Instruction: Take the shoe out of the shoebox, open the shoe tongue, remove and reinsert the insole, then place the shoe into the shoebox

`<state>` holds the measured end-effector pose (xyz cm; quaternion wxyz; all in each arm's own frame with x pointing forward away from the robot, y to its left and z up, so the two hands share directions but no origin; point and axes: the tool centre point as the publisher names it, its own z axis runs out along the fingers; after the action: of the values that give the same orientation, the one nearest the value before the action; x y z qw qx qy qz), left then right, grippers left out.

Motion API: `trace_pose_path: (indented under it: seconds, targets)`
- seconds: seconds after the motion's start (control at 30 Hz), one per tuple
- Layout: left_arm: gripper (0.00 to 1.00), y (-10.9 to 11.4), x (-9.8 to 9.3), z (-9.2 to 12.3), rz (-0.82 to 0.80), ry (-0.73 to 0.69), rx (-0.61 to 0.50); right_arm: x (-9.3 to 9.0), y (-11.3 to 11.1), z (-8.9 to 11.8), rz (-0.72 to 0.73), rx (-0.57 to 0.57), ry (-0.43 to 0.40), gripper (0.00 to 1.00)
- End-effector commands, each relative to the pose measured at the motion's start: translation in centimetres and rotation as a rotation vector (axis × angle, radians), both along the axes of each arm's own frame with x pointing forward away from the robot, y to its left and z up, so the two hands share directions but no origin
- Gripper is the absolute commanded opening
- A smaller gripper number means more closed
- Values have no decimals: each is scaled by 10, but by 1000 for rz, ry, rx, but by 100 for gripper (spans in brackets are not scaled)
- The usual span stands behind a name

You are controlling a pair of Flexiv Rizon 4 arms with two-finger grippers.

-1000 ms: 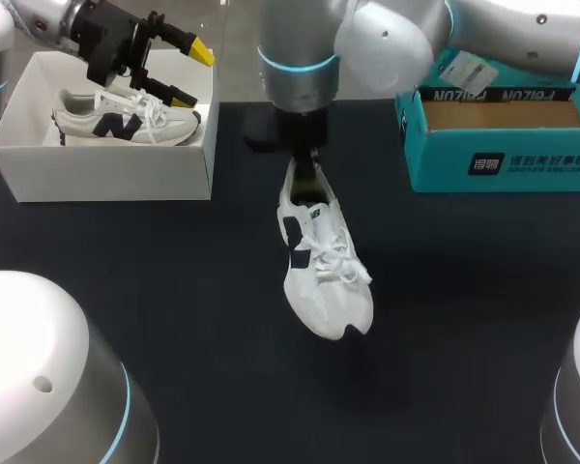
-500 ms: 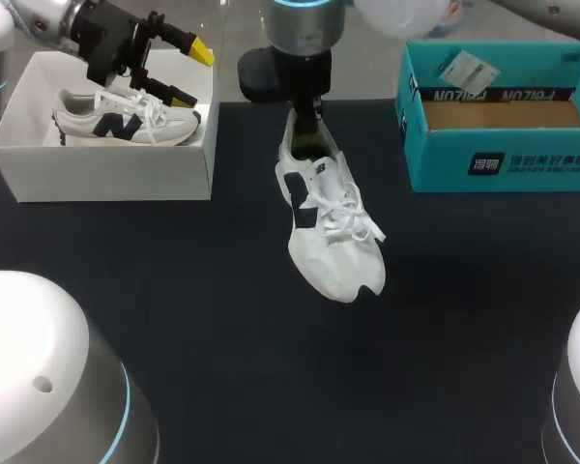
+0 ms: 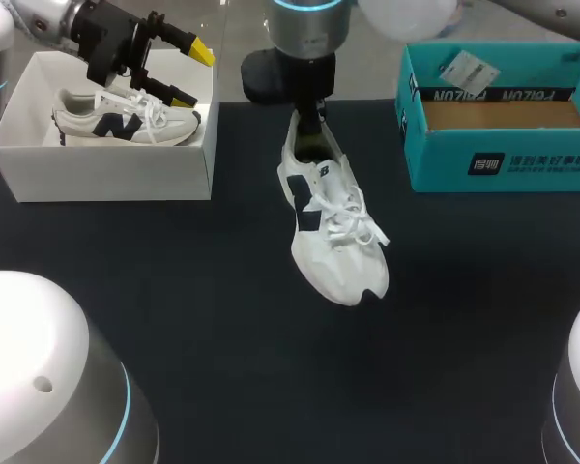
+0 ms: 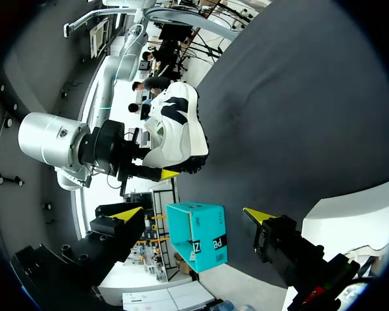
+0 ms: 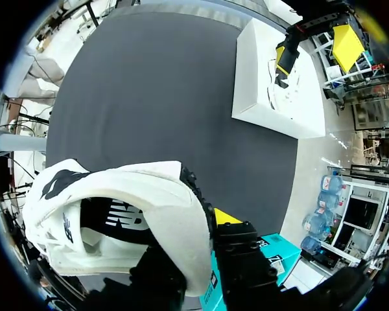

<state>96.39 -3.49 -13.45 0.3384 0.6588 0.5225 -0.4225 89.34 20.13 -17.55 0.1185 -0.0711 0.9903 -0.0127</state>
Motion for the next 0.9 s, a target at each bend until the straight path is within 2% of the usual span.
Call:
trace_pose_path:
  seconds: [0.03, 0.27, 0.47, 0.6, 0.67, 0.9]
  targets:
    - [100, 0, 0, 0, -1, -1, 3, 0, -1, 1, 1, 1, 0, 0]
    - [100, 0, 0, 0, -1, -1, 3, 4, -57, 16, 40, 17, -31, 0]
    - [100, 0, 0, 0, -1, -1, 3, 13, -115, 25, 36, -3, -10, 0]
    - [100, 0, 0, 0, -1, -1, 3, 16, -155, 30, -14, -32, 3, 0]
    - [100, 0, 0, 0, -1, -1, 3, 18, -169, 32, -58, -2, 7, 0]
    - [100, 0, 0, 0, -1, -1, 3, 18, -169, 32, -58, -2, 7, 0]
